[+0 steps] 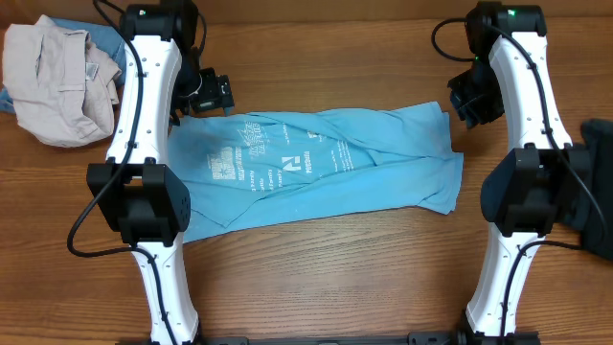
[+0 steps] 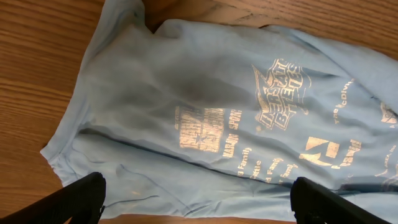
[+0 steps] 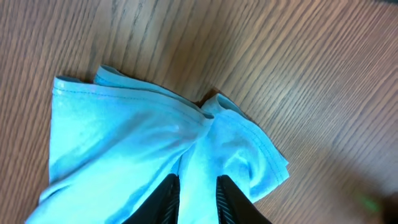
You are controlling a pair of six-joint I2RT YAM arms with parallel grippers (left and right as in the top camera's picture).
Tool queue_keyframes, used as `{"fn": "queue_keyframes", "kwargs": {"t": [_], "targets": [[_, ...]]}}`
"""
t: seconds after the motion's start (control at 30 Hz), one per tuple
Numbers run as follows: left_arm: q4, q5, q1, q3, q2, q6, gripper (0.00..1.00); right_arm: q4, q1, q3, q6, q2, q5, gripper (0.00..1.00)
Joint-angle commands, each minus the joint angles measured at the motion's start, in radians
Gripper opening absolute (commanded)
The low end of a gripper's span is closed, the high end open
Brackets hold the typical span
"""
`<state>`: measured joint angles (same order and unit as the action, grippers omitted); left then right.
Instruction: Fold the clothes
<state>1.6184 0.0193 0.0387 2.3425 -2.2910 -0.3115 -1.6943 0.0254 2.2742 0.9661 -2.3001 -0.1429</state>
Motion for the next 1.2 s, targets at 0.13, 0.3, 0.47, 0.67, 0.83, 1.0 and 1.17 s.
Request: {"fn": "queue_keyframes", "kwargs": {"t": [0.13,0.3,0.47,0.67,0.83,1.0,1.17], "targets": [[-0.017,0.084,0.002,-0.006,0.022,0.043,1.0,0.008,0.002,0.016,-0.088,0.03,0.016,0.49],[-0.108,0.112,0.002,-0.006,0.022,0.043,1.0,0.063,-0.019,0.016,-0.363,0.03,0.254,0.52],[-0.188,0.105,-0.001,-0.006,0.022,0.042,0.93,0.149,-0.096,0.016,-0.443,0.03,0.348,0.66],[-0.232,0.105,-0.001,-0.006,-0.003,0.035,0.86,0.263,-0.241,0.016,-0.455,0.025,0.346,0.82],[-0.181,0.087,-0.024,-0.006,-0.055,0.046,1.0,0.359,-0.338,0.015,-0.578,-0.017,0.322,0.97],[-0.101,0.15,-0.235,-0.006,-0.056,-0.074,1.0,0.463,-0.366,-0.032,-0.635,-0.023,0.384,0.99],[-0.029,0.3,-0.454,-0.006,-0.056,-0.008,1.0,0.506,-0.391,-0.058,-0.667,-0.067,0.418,0.99]]}}
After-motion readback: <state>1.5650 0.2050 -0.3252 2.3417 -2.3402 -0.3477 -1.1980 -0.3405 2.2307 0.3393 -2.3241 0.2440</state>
